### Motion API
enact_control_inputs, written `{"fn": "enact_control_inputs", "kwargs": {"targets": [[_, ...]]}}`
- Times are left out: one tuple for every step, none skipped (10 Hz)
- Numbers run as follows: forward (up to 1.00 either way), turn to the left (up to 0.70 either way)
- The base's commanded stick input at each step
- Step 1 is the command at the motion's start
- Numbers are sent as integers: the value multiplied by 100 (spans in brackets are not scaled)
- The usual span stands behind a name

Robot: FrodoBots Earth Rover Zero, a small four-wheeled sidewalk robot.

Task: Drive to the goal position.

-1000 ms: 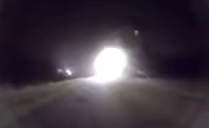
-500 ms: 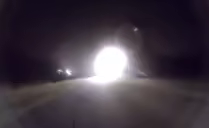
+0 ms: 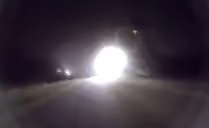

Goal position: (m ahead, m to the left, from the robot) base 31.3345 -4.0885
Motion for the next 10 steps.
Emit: {"fn": "enact_control_inputs", "kwargs": {"targets": [[85,3],[85,3],[85,3],[85,3],[85,3],[85,3],[97,3],[100,3],[100,3],[100,3]]}}
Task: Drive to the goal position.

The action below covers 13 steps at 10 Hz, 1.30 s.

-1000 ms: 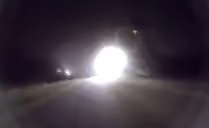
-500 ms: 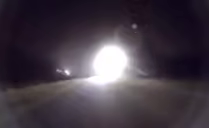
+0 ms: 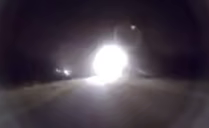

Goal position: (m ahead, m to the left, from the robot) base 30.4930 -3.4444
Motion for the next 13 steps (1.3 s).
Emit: {"fn": "enact_control_inputs", "kwargs": {"targets": [[100,3],[100,3],[100,3],[100,4],[100,11],[100,13],[100,15],[100,10],[100,5],[100,5],[100,5],[100,5],[100,7]]}}
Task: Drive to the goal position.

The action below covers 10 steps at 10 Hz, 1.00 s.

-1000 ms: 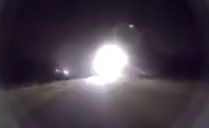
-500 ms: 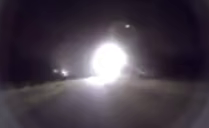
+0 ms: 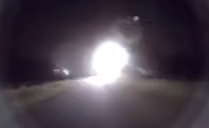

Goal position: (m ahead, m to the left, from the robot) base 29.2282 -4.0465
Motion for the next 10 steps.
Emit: {"fn": "enact_control_inputs", "kwargs": {"targets": [[100,11],[100,15],[100,14],[100,12],[100,9],[100,8],[100,7],[100,4],[100,3],[100,3]]}}
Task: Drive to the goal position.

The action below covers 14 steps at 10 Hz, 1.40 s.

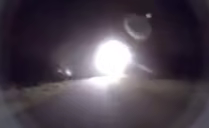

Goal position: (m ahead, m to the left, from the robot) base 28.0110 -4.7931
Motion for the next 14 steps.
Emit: {"fn": "enact_control_inputs", "kwargs": {"targets": [[100,3],[100,3],[100,4],[100,3],[100,3],[100,3],[100,3],[100,3],[100,3],[100,3],[100,3],[100,3],[100,3],[100,3]]}}
